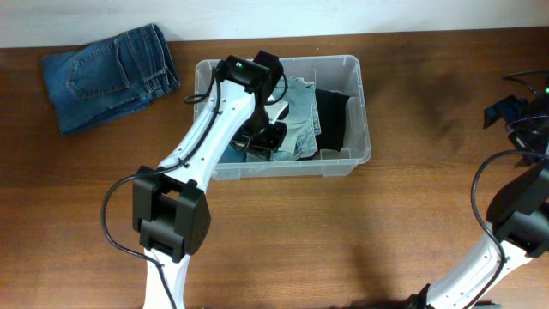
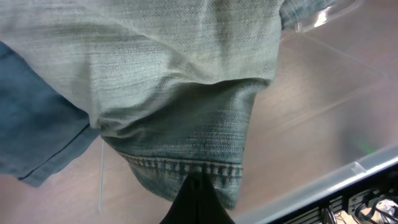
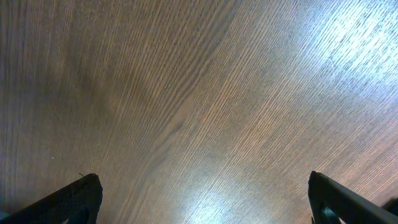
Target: Pack container
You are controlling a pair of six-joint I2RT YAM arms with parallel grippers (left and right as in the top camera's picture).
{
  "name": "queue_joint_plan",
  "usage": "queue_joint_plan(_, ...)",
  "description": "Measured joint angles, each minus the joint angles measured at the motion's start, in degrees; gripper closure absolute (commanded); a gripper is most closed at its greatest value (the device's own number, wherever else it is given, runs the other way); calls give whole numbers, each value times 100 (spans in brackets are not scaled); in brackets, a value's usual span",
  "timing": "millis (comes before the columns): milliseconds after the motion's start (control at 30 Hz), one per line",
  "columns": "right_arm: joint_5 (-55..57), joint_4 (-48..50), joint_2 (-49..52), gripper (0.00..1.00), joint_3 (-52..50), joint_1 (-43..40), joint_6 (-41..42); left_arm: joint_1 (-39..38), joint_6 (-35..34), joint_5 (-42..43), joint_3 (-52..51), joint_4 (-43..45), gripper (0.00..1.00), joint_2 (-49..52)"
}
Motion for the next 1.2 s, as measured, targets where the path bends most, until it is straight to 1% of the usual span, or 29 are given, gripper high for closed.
queue_joint_plan(300,0,0,0,2,0,0,0,0,0,0,-26,275,99,0)
queue_joint_plan(533,0,-2,0,2,0,0,0,0,-2,17,-26,308,99,44)
queue_joint_plan(967,0,-2,0,2,0,0,-2,0,-2,138,-33,334,99,640)
queue_joint_plan(1067,0,0,0,2,0,0,0,-2,0,149,-46,494,99,671)
queue_joint_plan(1200,0,-2,0,2,0,0,0,-13,0,155,-63,942,99,708)
